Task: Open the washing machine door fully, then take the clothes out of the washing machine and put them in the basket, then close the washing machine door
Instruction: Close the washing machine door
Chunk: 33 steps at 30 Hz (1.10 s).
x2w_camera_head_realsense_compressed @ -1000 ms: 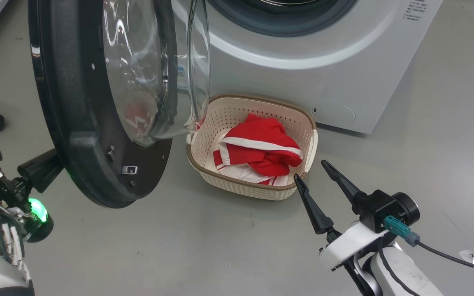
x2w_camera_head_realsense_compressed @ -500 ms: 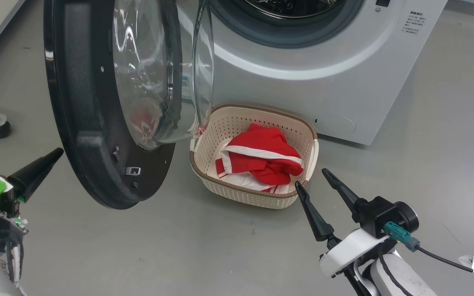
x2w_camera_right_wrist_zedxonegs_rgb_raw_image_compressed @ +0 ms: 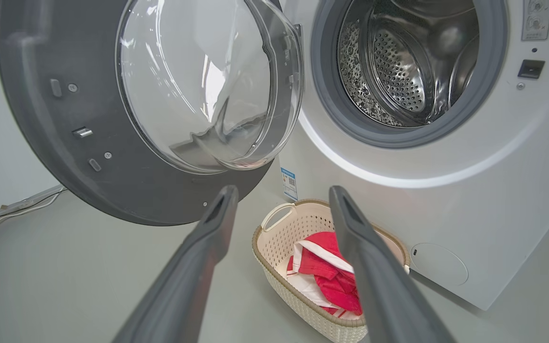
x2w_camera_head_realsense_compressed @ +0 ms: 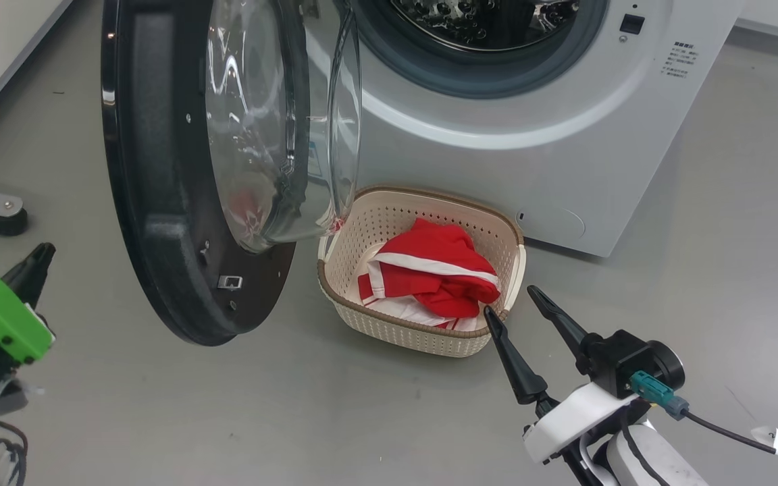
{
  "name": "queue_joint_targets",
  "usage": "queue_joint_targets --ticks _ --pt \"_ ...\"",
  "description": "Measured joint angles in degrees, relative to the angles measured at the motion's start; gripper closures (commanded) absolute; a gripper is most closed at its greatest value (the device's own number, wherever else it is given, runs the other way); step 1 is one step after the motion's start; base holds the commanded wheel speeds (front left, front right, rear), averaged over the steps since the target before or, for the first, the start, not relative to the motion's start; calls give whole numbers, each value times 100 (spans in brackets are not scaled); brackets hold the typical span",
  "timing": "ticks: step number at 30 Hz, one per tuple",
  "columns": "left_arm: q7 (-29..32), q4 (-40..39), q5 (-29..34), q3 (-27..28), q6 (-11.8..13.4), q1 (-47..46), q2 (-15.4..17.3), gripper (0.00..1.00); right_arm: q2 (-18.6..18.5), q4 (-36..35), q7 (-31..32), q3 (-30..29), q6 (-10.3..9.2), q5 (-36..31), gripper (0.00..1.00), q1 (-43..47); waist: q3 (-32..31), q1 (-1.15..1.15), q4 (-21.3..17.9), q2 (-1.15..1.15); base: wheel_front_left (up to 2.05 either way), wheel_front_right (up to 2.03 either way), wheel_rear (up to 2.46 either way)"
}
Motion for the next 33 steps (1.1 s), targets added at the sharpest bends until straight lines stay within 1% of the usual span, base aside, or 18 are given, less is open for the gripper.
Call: queue_joint_targets --ticks 1,2,3,5,6,7,8,9,13,18,26,27,28,29,30,31,32,33 --pt "-353 -116 174 -163 0 239 85 100 8 1 0 3 0 21 0 4 -24 0 3 0 0 0 0" --pt "-353 -116 174 -163 0 239 85 100 8 1 0 3 0 21 0 4 -24 0 3 0 0 0 0" --pt "-727 -248 358 -389 0 472 240 100 16 1 0 5 0 22 0 7 -28 0 1 0 0 0 0" --pt "-1076 -353 558 -590 0 630 369 100 18 1 0 7 0 22 0 10 -33 0 -3 0 0 0 0" --pt "-1076 -353 558 -590 0 630 369 100 18 1 0 7 0 22 0 10 -33 0 -3 0 0 0 0" --pt "-1486 -419 754 -678 0 764 457 100 20 1 -1 5 -9 22 0 13 -38 0 -6 0 0 0 0" --pt "-1486 -419 754 -678 0 764 457 100 20 1 -1 5 -9 22 0 13 -38 0 -6 0 0 0 0" --pt "-1685 -425 812 -670 0 813 458 100 22 1 -1 5 -35 22 0 15 -43 0 -8 0 0 0 0" --pt "-2382 -428 988 -681 0 1069 449 100 33 2 -2 5 -40 23 0 27 -65 0 -18 0 0 0 0" --pt "-3101 -424 1169 -783 0 1389 380 100 47 3 -7 3 -40 32 0 74 -104 0 -33 0 0 0 0" --pt "-3963 -275 1302 -861 0 1761 213 100 57 9 -8 3 -41 33 0 110 -149 0 -44 0 0 0 0" --pt "-4045 -259 1311 -892 0 1793 209 82 58 10 -8 3 -41 34 0 110 -152 0 -45 0 0 0 0" --pt "-4118 -246 1337 -970 0 1828 216 61 59 10 -8 5 -40 36 0 110 -154 0 -46 0 0 0 0" --pt "-4165 -231 1348 -1063 0 1875 221 52 63 10 -8 9 -41 38 0 110 -155 0 -48 0 0 0 0" --pt "-4229 -199 1354 -1137 0 1920 216 39 63 10 -8 11 -41 38 0 110 -156 0 -50 0 0 0 0" --pt "-4308 -157 1372 -1159 0 1961 212 4 64 10 -11 12 -41 38 0 110 -157 0 -52 0 0 0 0" --pt "-4378 -127 1410 -1167 0 2000 212 0 64 10 -24 12 -41 38 0 111 -158 0 -53 0 0 0 0" --pt "-4421 -89 1417 -1169 0 2012 208 0 66 10 -24 13 -41 38 0 111 -159 0 -55 0 0 0 0"
